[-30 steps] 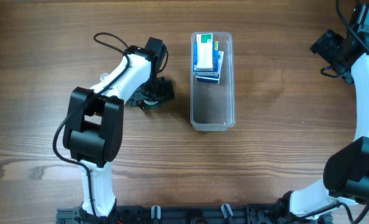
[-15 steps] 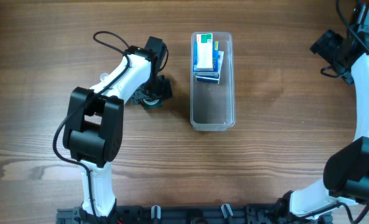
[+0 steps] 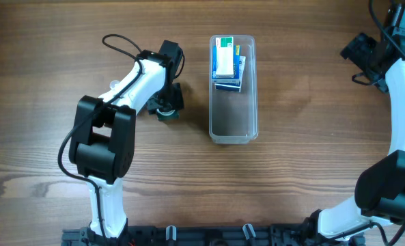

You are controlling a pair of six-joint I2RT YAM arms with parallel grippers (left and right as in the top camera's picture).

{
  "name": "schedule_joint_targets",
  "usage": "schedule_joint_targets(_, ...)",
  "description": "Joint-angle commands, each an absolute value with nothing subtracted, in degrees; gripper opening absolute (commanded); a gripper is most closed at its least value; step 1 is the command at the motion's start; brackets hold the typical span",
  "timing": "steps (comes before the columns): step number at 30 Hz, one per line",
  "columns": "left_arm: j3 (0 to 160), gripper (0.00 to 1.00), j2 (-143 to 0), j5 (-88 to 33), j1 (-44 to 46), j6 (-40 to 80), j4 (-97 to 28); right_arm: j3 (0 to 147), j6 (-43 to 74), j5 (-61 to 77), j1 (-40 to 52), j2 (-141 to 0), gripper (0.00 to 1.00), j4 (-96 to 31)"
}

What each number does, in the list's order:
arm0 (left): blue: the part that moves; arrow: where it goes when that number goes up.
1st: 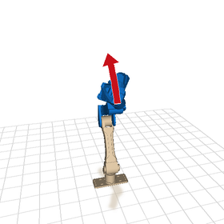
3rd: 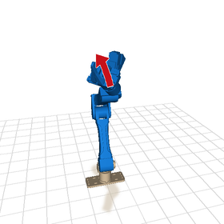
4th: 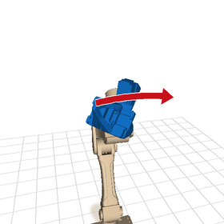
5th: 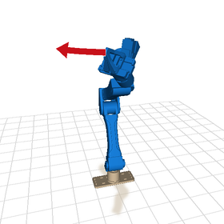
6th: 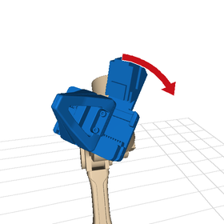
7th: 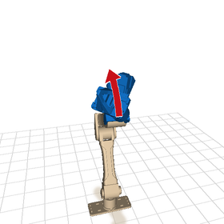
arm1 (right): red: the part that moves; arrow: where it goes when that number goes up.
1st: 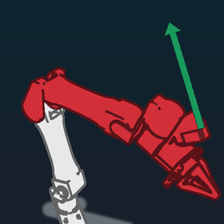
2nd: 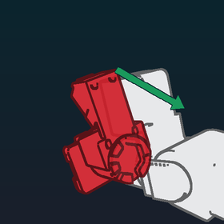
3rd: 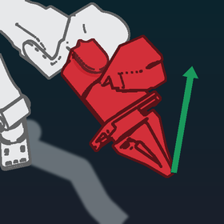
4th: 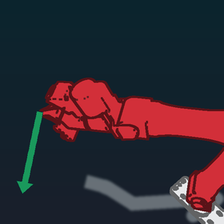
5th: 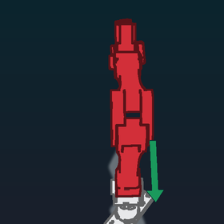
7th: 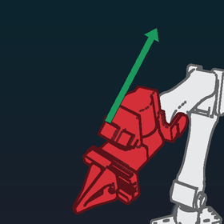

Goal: Pack container
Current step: 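Lift Zam-Buk tin with left gripper and release it into container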

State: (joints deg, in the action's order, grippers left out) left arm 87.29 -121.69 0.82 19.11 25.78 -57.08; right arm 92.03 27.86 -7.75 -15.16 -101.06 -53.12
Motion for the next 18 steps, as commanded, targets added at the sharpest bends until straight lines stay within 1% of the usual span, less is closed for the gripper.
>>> schedule_joint_targets(1, 91.0, 0.54, -121.6, 1.6, 18.9, 25.7, -60.6, 91.7, 28.5, -7.6, -14.9, -101.8, 1.00, -53.1)
schedule_joint_targets(7, 100.8, 0.54, -118.3, 1.1, 18.9, 25.7, -69.5, 91.7, 28.5, -7.7, -14.9, -101.8, 1.00, -53.1)
schedule_joint_targets(11, 107.3, 0.53, -113.9, -5.4, 19.2, 25.7, -75.1, 91.7, 28.5, -7.7, -14.9, -101.8, 1.00, -53.1)
schedule_joint_targets(15, 108.3, 0.54, -108.9, -10.9, 21.1, 25.8, -75.2, 91.7, 28.5, -7.7, -14.9, -101.8, 1.00, -53.1)
schedule_joint_targets(18, 108.3, 0.55, -105.4, -11.5, 24.8, 27.4, -75.0, 91.7, 28.5, -7.7, -14.9, -101.8, 1.00, -53.1)
